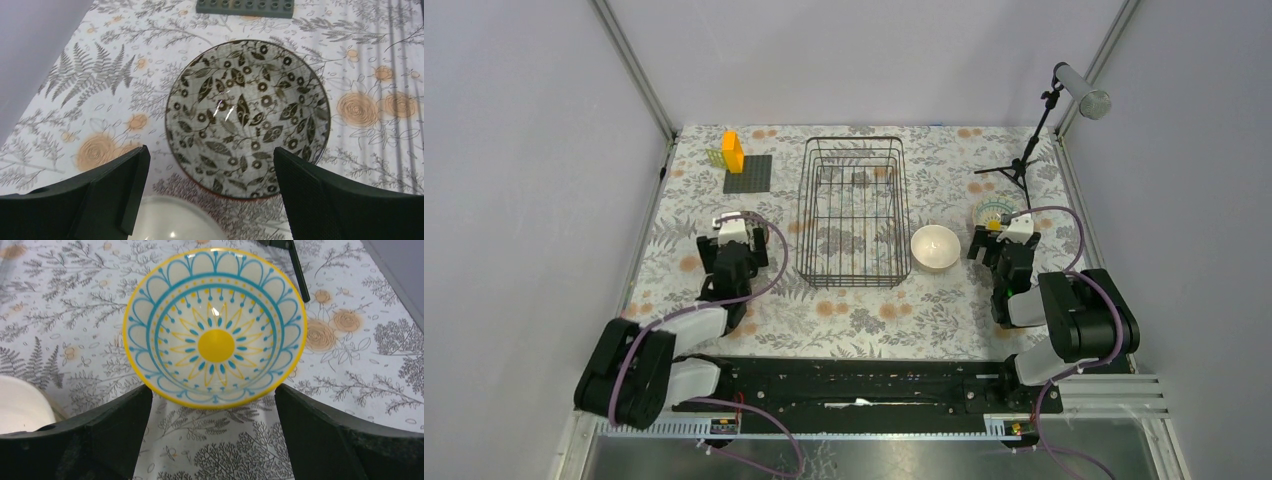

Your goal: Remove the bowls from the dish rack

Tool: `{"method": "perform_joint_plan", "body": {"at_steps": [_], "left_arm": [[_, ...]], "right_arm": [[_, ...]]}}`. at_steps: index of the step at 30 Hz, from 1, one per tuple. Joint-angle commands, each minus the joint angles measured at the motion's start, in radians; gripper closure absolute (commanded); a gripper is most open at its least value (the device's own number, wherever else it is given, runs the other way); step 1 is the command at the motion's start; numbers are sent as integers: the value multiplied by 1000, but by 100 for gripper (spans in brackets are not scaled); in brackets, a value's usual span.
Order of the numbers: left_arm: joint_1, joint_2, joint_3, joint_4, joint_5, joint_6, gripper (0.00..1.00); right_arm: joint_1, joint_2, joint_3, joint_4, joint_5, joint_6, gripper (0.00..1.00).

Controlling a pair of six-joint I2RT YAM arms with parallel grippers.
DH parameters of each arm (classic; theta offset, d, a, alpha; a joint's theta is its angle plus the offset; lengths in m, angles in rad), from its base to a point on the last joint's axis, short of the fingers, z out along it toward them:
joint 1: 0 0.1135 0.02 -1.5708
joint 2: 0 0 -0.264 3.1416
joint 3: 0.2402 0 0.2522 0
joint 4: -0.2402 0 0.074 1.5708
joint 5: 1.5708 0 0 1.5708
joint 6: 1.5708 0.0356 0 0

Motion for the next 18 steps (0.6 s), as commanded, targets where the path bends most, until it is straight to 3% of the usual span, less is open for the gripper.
{"method": "perform_joint_plan", "body": {"at_steps": [1, 5, 8, 10, 13, 15, 18], "left_arm": [[17, 130, -10, 374, 68, 71, 1], [34, 248, 17, 511, 172, 159, 2], [55, 303, 21, 558, 160, 146, 1], [96, 291, -37, 632, 251, 122, 1], [171, 311, -71, 693, 496, 124, 8], [189, 353, -39, 685, 471, 101, 2], [228, 359, -2, 627, 485, 48, 1]], "right_arm": [[-4, 2, 36, 46, -4, -3, 0], [-4, 3, 36, 49, -4, -4, 0], [-5, 3, 36, 49, -5, -4, 0], [-4, 6, 35, 54, -5, -5, 0], [-5, 4, 36, 51, -5, -6, 1], [-5, 4, 35, 51, -6, -6, 0], [-4, 4, 36, 51, -6, -6, 0]]}}
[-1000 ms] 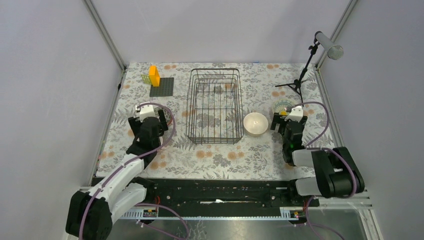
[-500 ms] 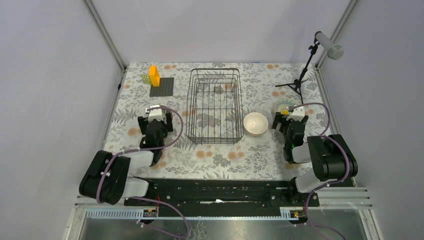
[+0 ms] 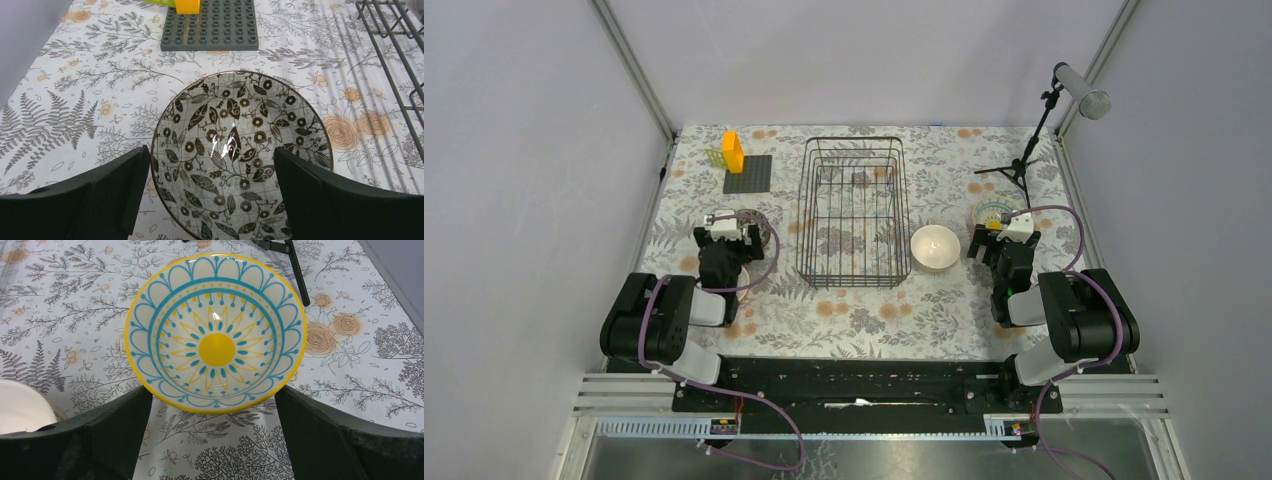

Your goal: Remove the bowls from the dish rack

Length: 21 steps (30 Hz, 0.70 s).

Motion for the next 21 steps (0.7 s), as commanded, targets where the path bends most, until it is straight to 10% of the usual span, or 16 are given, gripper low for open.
{"method": "perform_joint_plan", "body": {"at_steps": [1, 21], "left_arm": [[39, 11, 43, 44, 94, -55, 1], [40, 14, 47, 45, 94, -55, 1]], "right_arm": [[-4, 3, 17, 49, -1, -6, 0], [-3, 3, 18, 49, -1, -6, 0]]}}
